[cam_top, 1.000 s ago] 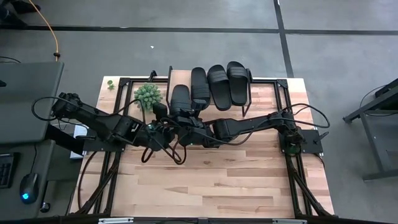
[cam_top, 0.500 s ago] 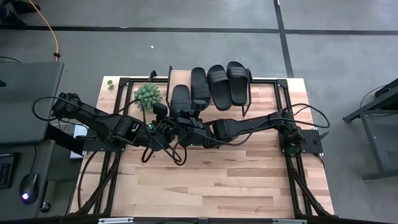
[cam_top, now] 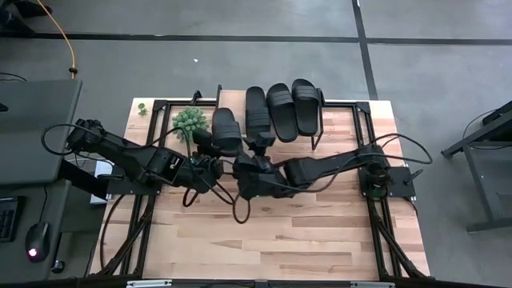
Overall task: Pick and place slides into the shelf
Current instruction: Put the black slide on the shelf
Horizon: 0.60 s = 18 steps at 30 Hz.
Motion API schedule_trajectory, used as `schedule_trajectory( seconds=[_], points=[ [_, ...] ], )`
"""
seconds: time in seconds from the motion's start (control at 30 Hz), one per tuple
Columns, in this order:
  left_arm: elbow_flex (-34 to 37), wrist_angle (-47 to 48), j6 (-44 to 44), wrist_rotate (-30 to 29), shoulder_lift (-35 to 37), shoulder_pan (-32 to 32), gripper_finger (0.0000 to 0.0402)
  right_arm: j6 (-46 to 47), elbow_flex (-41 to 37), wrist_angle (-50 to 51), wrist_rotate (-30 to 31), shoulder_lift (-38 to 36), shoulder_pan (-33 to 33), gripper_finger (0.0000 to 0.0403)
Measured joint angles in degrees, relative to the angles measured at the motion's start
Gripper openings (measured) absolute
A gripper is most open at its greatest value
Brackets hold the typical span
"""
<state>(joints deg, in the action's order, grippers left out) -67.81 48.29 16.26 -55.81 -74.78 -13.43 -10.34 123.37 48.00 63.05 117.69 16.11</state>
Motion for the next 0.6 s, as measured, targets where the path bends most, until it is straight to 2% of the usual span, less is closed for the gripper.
schedule_trajectory(
  seconds=[0.13,0.27,0.43,0.6],
  points=[
    [0.0,1.0,0.0,-2.0,0.0,0.0,0.0062,9.3,0.0,8.9,-4.9,-3.0,0.4,0.0203],
    [0.0,1.3,2.5,-2.5,0.0,0.0,0.0044,18.6,0.0,20.1,-10.9,-5.2,0.4,0.0204],
    [0.0,-0.5,6.0,-4.0,0.0,0.0,0.0039,26.5,0.0,31.2,-12.7,-5.7,0.3,0.0204],
    [0.0,-5.4,12.8,-4.0,0.0,0.0,0.0061,29.4,-0.4,34.5,-12.8,-5.7,0.3,0.0204]
  ],
)
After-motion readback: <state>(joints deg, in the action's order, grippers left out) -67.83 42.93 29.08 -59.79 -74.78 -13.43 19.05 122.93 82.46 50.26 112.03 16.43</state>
